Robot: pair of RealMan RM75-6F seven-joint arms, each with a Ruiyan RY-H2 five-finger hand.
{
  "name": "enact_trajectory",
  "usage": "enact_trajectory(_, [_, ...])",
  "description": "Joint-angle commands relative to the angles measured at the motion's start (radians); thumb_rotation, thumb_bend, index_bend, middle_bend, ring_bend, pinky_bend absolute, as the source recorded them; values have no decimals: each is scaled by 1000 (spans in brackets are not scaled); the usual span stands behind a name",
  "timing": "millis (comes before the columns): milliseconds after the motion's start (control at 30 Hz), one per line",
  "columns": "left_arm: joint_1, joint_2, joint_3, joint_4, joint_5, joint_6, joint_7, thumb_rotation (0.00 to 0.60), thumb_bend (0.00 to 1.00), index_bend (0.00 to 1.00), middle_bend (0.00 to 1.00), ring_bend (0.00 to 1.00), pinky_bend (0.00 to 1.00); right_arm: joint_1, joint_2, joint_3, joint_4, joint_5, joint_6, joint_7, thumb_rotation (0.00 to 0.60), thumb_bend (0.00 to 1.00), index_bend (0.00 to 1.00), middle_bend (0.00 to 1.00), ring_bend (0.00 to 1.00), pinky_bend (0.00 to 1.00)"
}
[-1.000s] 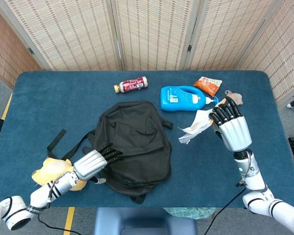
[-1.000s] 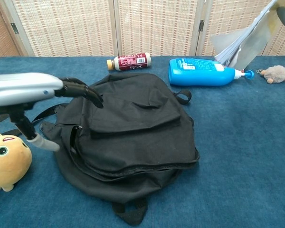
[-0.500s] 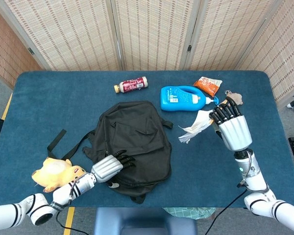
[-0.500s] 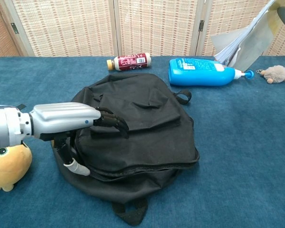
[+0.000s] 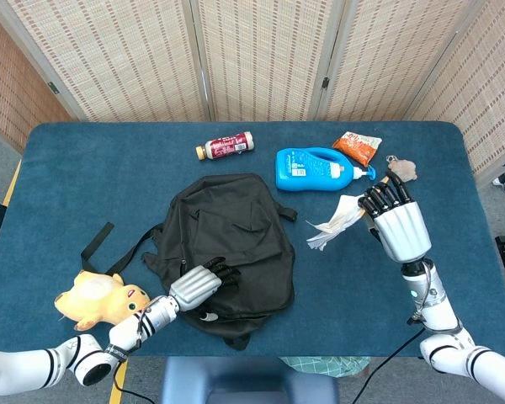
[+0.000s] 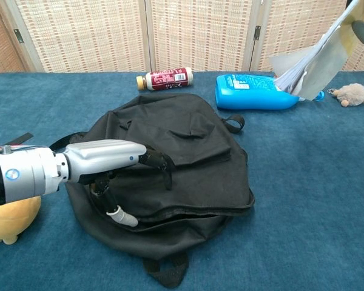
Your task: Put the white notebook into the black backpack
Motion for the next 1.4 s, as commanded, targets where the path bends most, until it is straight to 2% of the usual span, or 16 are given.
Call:
enact_trajectory(33, [10,-23,-5,23,-11,26,-16,600,275,445,239,216,70,-2,-2,-1,3,0,2,4,600,505,897,489,367,216])
enact_trajectory(267, [31,-74,-12,77,-26,84,-37,600,437,564,323,283,94,-7,-5,-1,5,-5,16,16,600,505,896,489,367,216])
enact_trajectory(433, [43,-98,-22,98,-38,116,-53,600,452,615,358,312,102,-17,0,0,-14,-18,51,30,600,505,897,489,365,216])
enact_trajectory(533, [48,-108,-37,112,-51,132,-67,600,475,636,376,326,103,-26,9,-4,-43,-38,82,44,600,505,897,489,364,216])
enact_trajectory(767, [48,-110,-77,126,-95,139,-120,600,642,694,422,364,113,-46,43,-11,-149,-82,145,76,600,505,896,489,365,224])
enact_trajectory(933, [47,-104,-109,142,-145,125,-145,600,664,704,428,371,115,-57,64,-22,-218,-115,170,116,600,505,898,491,369,234])
enact_trajectory(1167, [31,-80,-191,156,-261,76,-190,600,681,705,433,371,117,-56,76,-51,-309,-167,169,194,600,506,905,500,376,252])
enact_trajectory(1400, [-8,-59,-261,200,-400,-20,-196,600,687,705,433,373,118,-27,66,-103,-383,-212,72,241,600,505,907,503,380,282])
